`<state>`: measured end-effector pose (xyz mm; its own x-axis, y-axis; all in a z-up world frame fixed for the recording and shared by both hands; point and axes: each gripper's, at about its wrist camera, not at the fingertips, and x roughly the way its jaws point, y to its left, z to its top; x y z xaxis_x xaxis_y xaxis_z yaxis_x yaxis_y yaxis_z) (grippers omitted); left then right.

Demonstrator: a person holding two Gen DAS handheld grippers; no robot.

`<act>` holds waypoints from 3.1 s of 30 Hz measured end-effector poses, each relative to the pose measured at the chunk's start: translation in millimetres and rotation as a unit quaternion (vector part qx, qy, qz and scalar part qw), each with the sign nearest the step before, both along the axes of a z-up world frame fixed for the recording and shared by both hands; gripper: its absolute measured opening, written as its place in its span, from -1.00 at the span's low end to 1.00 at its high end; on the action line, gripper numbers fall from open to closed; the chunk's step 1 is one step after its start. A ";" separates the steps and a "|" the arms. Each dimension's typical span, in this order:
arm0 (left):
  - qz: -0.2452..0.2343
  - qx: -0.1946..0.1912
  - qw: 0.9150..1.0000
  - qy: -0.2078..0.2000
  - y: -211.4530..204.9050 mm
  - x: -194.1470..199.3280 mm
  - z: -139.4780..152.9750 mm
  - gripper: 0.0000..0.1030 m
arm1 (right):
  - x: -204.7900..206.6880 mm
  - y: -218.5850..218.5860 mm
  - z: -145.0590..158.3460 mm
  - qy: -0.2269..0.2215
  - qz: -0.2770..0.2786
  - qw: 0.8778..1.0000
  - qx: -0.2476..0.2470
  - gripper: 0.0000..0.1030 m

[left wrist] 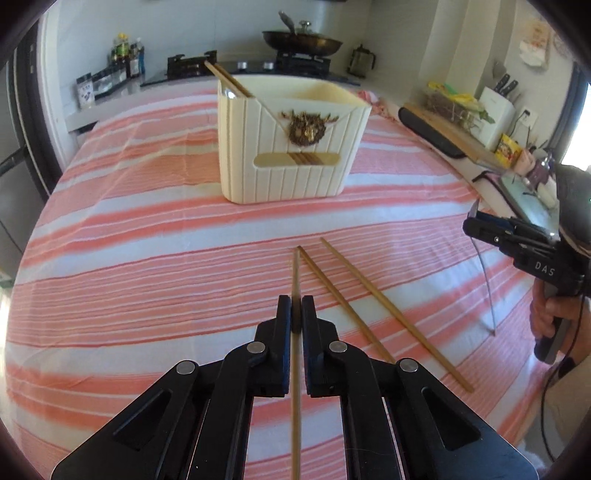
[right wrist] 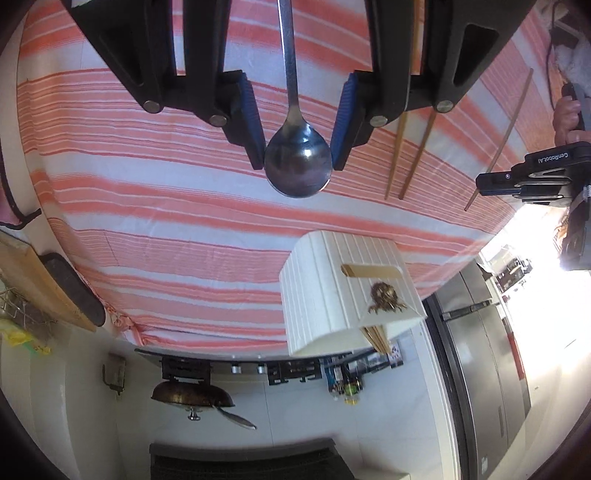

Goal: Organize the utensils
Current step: 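Grasp the silver spoon with the right tool while the left tool grasps a wooden chopstick, then carry the spoon and chopstick over the cream holder box and lower them inside, then open both tools and withdraw them from the holder box, then move the left tool toward the last two chopsticks on the cloth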

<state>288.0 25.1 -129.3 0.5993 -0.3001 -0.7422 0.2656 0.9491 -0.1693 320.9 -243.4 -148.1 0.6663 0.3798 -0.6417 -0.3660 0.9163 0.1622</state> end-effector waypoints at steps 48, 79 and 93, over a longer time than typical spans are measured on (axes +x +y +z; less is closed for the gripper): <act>0.116 -0.089 0.956 -0.255 53.4 113.4 198.6 -0.93 | 90.3 65.6 197.0 -0.212 0.012 0.974 0.076 -0.30; 0.039 -0.024 0.998 0.038 18.4 8.2 -29.0 0.68 | 32.0 5.2 41.4 -0.008 -0.007 1.000 -0.004 -0.02; 0.102 0.021 0.994 0.022 -10.8 -30.8 -69.9 0.81 | -86.3 -16.5 -58.1 0.069 -0.086 0.993 -0.043 -0.02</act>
<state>257.2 14.4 -199.2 0.6107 -0.1441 -0.7786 0.0597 0.9889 -0.1362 234.6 -260.0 -206.2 0.6197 0.2080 -0.7568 -0.1835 0.9759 0.1180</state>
